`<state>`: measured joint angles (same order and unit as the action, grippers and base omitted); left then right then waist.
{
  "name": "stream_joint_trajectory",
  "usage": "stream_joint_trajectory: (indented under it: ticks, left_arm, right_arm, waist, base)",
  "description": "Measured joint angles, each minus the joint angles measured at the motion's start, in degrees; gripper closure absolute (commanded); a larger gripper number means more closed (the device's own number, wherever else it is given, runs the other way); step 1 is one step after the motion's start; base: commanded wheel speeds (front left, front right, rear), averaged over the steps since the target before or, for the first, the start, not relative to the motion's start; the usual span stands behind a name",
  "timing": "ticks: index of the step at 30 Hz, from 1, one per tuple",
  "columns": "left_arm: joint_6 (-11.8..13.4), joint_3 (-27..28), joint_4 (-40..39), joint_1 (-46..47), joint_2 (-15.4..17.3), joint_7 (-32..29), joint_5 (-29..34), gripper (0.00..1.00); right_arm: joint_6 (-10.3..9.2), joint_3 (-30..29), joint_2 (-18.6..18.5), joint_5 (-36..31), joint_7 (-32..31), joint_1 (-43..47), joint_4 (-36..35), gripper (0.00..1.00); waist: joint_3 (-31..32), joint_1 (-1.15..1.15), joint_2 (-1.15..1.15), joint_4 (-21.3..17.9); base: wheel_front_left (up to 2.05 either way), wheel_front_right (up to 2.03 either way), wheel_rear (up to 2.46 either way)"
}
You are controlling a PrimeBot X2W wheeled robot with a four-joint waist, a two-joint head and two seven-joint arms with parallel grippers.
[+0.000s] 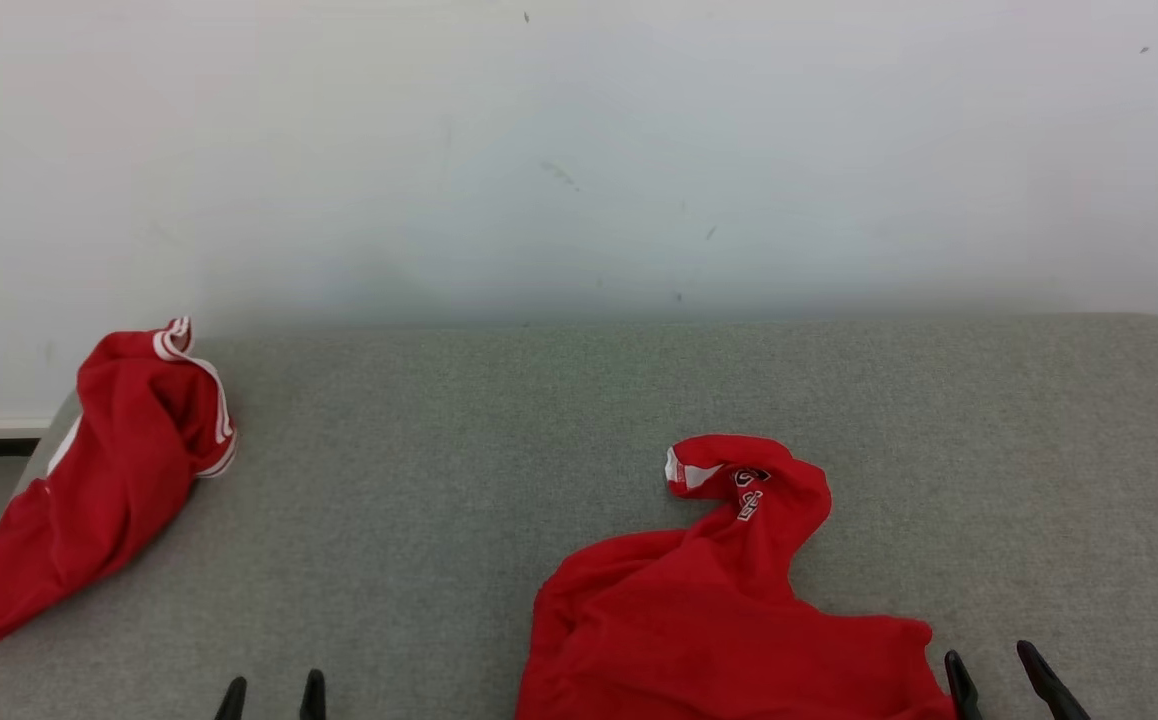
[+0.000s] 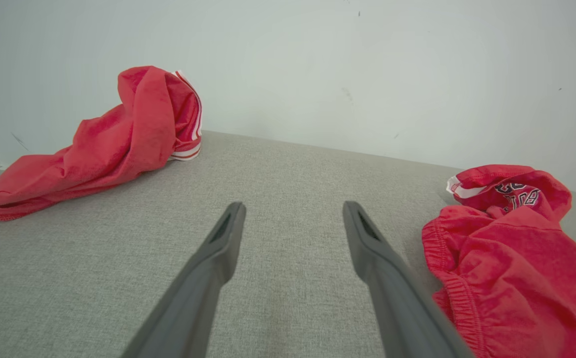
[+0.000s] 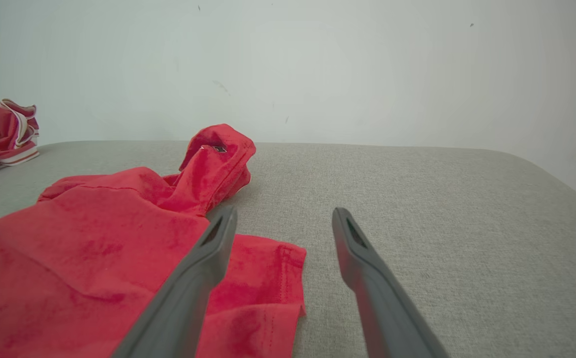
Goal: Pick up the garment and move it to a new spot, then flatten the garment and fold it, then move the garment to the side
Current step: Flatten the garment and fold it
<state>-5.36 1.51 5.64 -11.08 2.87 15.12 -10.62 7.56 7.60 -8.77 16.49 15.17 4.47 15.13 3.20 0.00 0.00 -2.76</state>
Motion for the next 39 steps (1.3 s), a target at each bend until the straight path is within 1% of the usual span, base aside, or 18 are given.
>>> stream_joint_trajectory:
  ticks: [4, 7, 11, 13, 14, 16, 18, 22, 25, 30, 34, 35, 39]
  left_arm:
    - [-0.25, -0.16, 0.29, 0.02, -0.01, 0.00, -0.26, 0.00]
    - [-0.97, -0.81, 1.04, 0.01, -0.05, 0.00, -0.87, 0.00]
    - [-1.77, -2.55, 1.65, -0.10, 0.59, 0.01, -1.21, 0.00]
    - [-2.03, -5.37, 2.67, -0.47, 2.90, 0.01, -1.80, 0.00]
    - [-2.03, -7.42, 3.04, -0.71, 4.56, 0.01, -2.42, 0.00]
    - [-2.04, -12.11, 3.23, -0.71, 7.83, -0.82, -5.49, 0.00]
    - [-2.18, -16.18, 3.00, -0.55, 11.12, -2.26, -8.12, 0.00]
    - [-2.15, -22.67, 2.66, 0.52, 15.35, -4.66, -13.04, 0.00]
    - [-2.18, -26.57, 2.91, 1.37, 16.81, -5.97, -16.12, 0.00]
    - [-2.18, -31.12, 3.79, 3.13, 18.87, -6.28, -19.35, 0.00]
    - [-2.18, -34.09, 4.25, 4.85, 20.24, -6.04, -21.56, 0.00]
    - [-2.18, -34.09, 4.25, 4.85, 20.24, -6.04, -21.56, 0.00]
    - [-2.18, -37.17, 4.78, 7.03, 21.73, -5.99, -23.57, 0.00]
  right_arm:
    - [0.00, -0.02, -0.13, 0.23, 0.00, -0.29, -0.32, 0.00]
    - [0.00, 0.11, -0.63, 0.51, 0.00, -0.38, -1.11, 0.00]
    - [0.00, 0.11, -2.32, 1.55, 0.01, -0.18, -3.59, 0.00]
    - [0.00, 0.66, -4.17, 1.90, 0.01, 0.41, -4.12, 0.00]
    - [0.00, 1.18, -5.14, 2.42, 0.01, 0.78, -4.10, 0.00]
    - [0.00, 3.05, -7.31, 3.71, -0.14, 1.51, -3.42, 0.00]
    - [0.00, 4.86, -9.31, 4.93, -1.61, 1.93, -2.89, 0.00]
    - [0.00, 9.06, -11.70, 8.17, -5.48, 2.74, -2.42, 0.00]
    - [0.00, 12.32, -12.66, 10.42, -7.78, 3.33, -1.88, 0.00]
    - [0.00, 16.22, -12.83, 12.43, -9.80, 3.43, -0.01, 0.00]
    - [0.00, 18.33, -12.41, 13.17, -9.43, 1.96, 1.92, 0.00]
    - [0.00, 18.33, -12.41, 13.17, -9.43, 1.96, 1.92, 0.00]
    - [0.00, 20.89, -11.13, 14.34, -8.55, -1.02, 4.59, 0.00]
  waist:
    - [0.00, 0.00, 0.00, -0.02]
    - [0.14, 0.00, 0.00, -0.09]
    - [0.53, 0.00, 0.00, -0.16]
    - [0.72, 0.00, 0.00, -0.23]
    - [0.78, 0.00, 0.00, -0.27]
    - [0.81, 0.00, 0.00, -0.30]
    - [0.75, 0.00, 0.00, -0.31]
    - [0.12, 0.00, 0.00, -0.51]
    - [-0.46, 0.00, 0.00, -0.81]
    - [-1.53, 0.00, 0.00, -1.47]
    - [-2.35, 0.00, 0.00, -1.87]
    - [-2.35, 0.00, 0.00, -1.87]
    - [-3.28, 0.00, 0.00, -1.89]
  base:
    - [0.00, 0.00, 0.00]
    - [0.00, 0.00, 0.00]
    - [0.00, 0.00, 0.00]
    - [0.00, 0.00, 0.00]
    - [0.00, 0.00, 0.00]
    - [0.00, 0.00, 0.00]
    - [0.00, 0.00, 0.00]
    - [0.00, 0.00, 0.00]
    - [0.00, 0.00, 0.00]
    - [0.00, 0.00, 0.00]
    - [0.00, 0.00, 0.00]
    - [0.00, 0.00, 0.00]
    - [0.00, 0.00, 0.00]
